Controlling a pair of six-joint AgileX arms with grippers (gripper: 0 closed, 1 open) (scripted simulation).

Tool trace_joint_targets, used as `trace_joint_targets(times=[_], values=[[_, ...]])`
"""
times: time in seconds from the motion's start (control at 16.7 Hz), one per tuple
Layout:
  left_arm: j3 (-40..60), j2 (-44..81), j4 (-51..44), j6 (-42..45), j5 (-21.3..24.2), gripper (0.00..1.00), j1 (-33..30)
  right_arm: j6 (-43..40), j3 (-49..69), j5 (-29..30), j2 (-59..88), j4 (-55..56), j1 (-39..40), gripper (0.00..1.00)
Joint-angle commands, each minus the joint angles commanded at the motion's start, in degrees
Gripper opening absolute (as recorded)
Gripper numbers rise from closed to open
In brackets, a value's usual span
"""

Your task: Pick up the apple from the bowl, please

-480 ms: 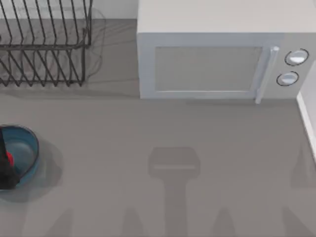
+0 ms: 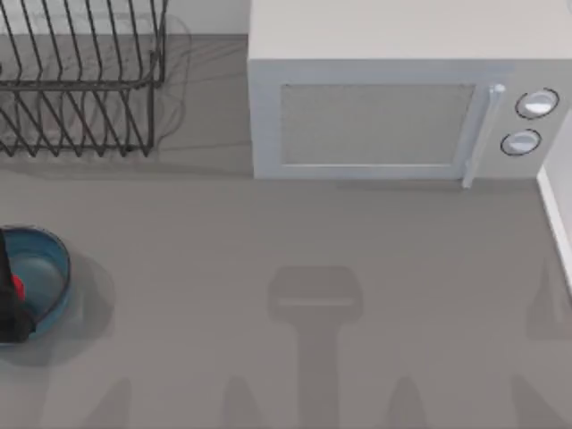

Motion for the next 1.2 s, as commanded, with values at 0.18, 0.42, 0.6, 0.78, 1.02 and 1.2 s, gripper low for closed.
trace_joint_targets(times=[0.18,0.42,0.6,0.78,1.02,1.2], values=[[0.0,0.0,0.0,0.0,0.0,1.0,0.0,0.0,0.0,0.0,0.0,0.0,0.0,1.0],[0.0,0.0,0.0,0.0,0.0,1.0,0.0,0.0,0.0,0.0,0.0,0.0,0.0,1.0],[0.0,0.0,0.0,0.0,0.0,1.0,0.0,0.0,0.0,0.0,0.0,0.0,0.0,1.0],[0.0,0.0,0.0,0.0,0.0,1.0,0.0,0.0,0.0,0.0,0.0,0.0,0.0,1.0],[0.6,0.7,-0.6,0.1,0.0,1.0,0.0,0.0,0.0,0.0,0.0,0.0,0.0,1.0],[5.5,6.2,-5.0,0.5,0.0,1.0,0.4,0.0,0.0,0.0,0.0,0.0,0.0,1.0]])
